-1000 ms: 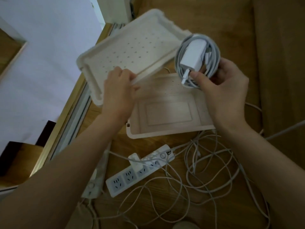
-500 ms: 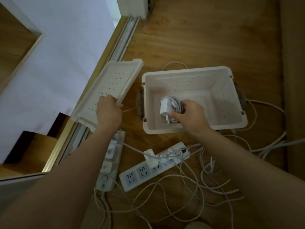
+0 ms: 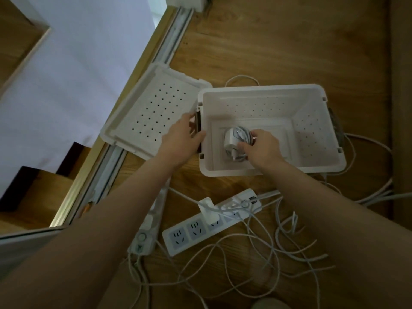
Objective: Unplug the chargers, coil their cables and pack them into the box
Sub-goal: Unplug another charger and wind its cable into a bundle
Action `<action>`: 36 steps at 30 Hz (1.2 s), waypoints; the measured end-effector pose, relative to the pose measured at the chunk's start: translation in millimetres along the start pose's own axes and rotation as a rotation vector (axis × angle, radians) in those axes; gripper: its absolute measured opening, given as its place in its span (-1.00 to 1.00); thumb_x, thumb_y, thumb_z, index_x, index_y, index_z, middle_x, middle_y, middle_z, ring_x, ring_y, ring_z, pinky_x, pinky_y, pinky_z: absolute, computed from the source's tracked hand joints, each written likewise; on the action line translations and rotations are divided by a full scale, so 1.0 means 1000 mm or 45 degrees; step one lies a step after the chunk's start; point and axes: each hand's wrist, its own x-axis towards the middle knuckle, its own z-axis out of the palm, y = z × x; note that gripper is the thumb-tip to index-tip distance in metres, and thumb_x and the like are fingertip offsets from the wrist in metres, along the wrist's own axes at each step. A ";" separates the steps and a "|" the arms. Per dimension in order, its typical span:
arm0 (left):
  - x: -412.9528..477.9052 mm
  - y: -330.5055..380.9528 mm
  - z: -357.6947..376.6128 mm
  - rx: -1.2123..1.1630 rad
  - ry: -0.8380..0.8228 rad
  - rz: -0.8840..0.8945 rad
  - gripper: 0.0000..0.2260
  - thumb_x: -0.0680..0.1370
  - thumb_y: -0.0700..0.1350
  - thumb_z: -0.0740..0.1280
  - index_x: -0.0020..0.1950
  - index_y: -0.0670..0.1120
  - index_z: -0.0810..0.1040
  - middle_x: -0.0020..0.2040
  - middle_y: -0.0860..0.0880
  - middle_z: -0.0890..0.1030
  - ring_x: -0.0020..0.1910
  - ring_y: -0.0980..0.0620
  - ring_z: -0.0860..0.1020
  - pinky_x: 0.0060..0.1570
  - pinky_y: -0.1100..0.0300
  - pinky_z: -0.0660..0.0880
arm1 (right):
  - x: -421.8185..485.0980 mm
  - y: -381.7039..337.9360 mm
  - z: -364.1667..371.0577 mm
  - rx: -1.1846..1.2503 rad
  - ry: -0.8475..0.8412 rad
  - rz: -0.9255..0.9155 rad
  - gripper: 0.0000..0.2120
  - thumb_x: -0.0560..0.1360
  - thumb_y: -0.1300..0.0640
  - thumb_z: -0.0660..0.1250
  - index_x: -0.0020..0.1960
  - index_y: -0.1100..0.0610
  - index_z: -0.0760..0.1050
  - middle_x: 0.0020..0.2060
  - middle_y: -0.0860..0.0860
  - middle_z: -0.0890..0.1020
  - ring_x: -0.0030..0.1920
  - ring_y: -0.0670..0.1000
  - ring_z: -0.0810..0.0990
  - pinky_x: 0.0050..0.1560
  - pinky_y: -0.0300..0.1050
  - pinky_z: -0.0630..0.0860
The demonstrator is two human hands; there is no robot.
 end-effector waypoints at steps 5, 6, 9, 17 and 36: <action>-0.019 0.006 0.003 -0.140 -0.037 0.062 -0.42 0.50 -0.18 0.39 0.46 -0.08 0.23 0.33 -0.07 0.46 0.29 -0.03 0.45 0.08 0.25 0.38 | 0.000 -0.002 0.009 -0.094 -0.079 -0.005 -0.75 0.49 0.19 0.36 0.12 0.28 0.52 0.03 0.19 0.61 -0.01 0.11 0.58 -0.06 -0.14 0.49; -0.020 0.006 0.003 -0.164 -0.050 0.056 -0.42 0.49 -0.20 0.40 0.45 -0.10 0.24 0.31 -0.08 0.47 0.28 -0.03 0.46 0.02 0.28 0.37 | -0.001 -0.002 0.012 -0.014 -0.086 0.013 -0.71 0.49 0.19 0.37 0.16 0.28 0.49 0.06 0.20 0.59 0.02 0.14 0.58 0.03 -0.06 0.54; -0.020 0.006 0.001 -0.140 -0.092 0.057 -0.35 0.45 -0.20 0.44 0.47 -0.11 0.23 0.32 -0.10 0.46 0.28 -0.05 0.45 0.07 0.24 0.39 | -0.003 -0.001 0.020 0.118 -0.139 0.065 -0.60 0.48 0.21 0.37 0.27 0.25 0.38 0.12 0.23 0.55 0.08 0.19 0.57 0.12 0.06 0.54; -0.018 0.010 0.001 -0.091 -0.091 0.067 -0.35 0.48 -0.21 0.41 0.49 -0.12 0.18 0.39 -0.09 0.41 0.35 -0.06 0.40 0.25 0.12 0.37 | 0.005 -0.007 0.020 -0.518 -0.139 -0.023 -0.78 0.49 0.28 0.34 0.13 0.27 0.47 0.08 0.20 0.57 0.08 0.15 0.55 -0.08 -0.14 0.41; -0.108 0.019 0.002 0.212 0.520 0.593 -0.84 0.54 -0.18 0.19 0.11 -0.09 0.43 -0.05 -0.03 0.49 -0.08 0.06 0.42 -0.03 0.26 0.33 | -0.113 0.014 -0.014 0.083 0.048 -0.894 -0.81 0.56 0.18 0.13 0.04 0.21 0.49 -0.13 -0.05 0.51 -0.15 -0.16 0.48 -0.07 -0.41 0.44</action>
